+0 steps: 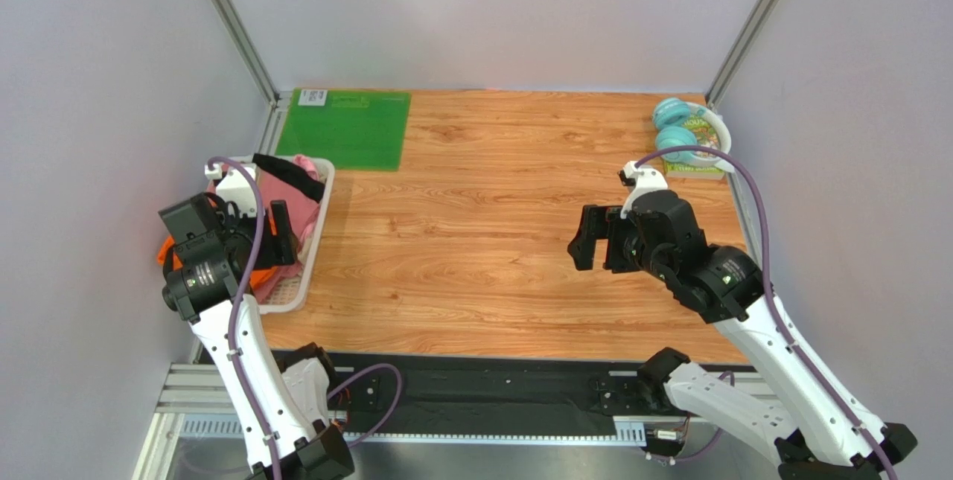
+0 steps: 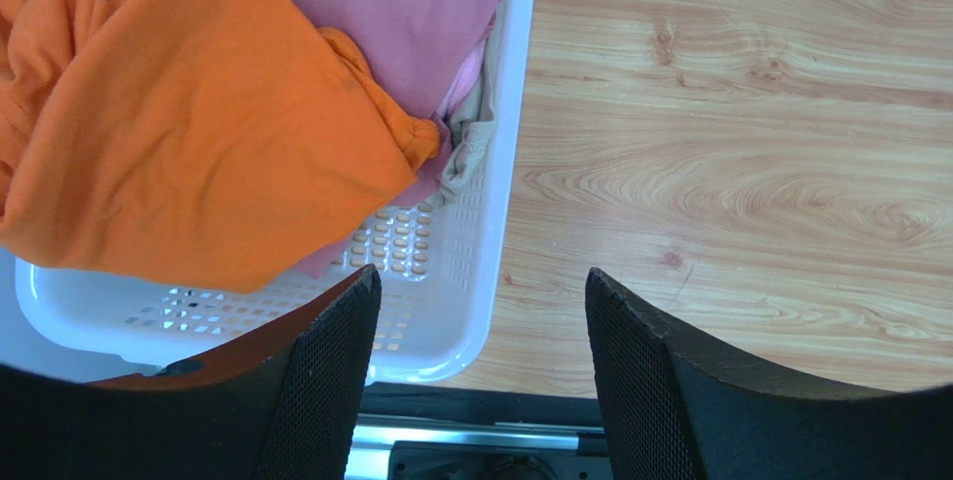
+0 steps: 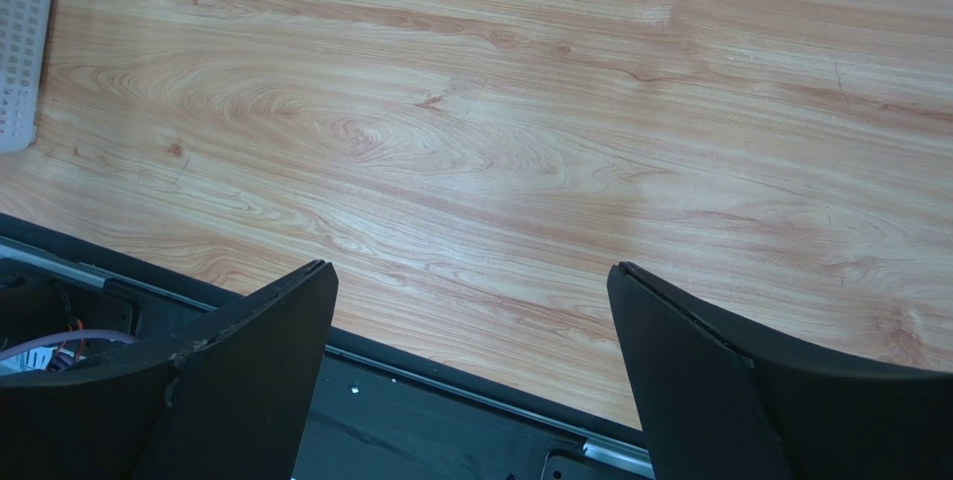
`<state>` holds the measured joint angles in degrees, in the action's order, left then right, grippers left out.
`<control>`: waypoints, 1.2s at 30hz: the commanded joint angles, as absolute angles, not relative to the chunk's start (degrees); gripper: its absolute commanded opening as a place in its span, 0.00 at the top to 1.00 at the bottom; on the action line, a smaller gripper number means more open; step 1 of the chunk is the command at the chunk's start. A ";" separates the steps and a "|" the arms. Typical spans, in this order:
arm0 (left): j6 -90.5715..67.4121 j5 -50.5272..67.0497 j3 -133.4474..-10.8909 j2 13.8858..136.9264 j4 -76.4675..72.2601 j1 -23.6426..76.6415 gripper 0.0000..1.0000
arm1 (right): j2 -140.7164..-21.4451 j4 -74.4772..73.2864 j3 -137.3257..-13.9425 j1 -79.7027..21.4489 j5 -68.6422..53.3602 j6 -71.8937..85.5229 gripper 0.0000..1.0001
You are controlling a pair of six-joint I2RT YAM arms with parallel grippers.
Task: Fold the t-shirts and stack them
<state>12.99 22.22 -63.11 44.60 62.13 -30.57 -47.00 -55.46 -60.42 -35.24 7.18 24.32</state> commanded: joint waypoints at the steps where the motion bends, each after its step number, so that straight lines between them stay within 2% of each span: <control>1: 13.45 21.28 -63.81 43.95 61.18 -31.03 0.27 | -45.26 -53.09 -62.23 -35.60 6.59 25.05 0.00; 9: 12.66 10.82 -61.09 49.64 53.27 -31.20 0.31 | -44.47 -54.49 -62.49 -35.60 7.12 24.43 0.00; 19: 12.39 7.56 -62.31 59.59 46.15 -35.41 0.36 | -44.12 -54.76 -61.96 -35.60 6.94 24.26 0.00; 27: 14.50 10.28 -64.77 64.95 42.80 -43.05 0.37 | -44.30 -53.88 -61.09 -35.59 3.78 24.43 0.00; 36: 16.35 11.42 -65.21 67.15 40.08 -45.09 0.38 | -44.12 -52.65 -59.59 -35.60 0.79 25.22 0.00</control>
<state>14.39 9.21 -62.46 66.63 42.63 -44.07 -44.91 -55.20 -59.81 -35.24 2.98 24.64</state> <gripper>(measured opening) 0.620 0.998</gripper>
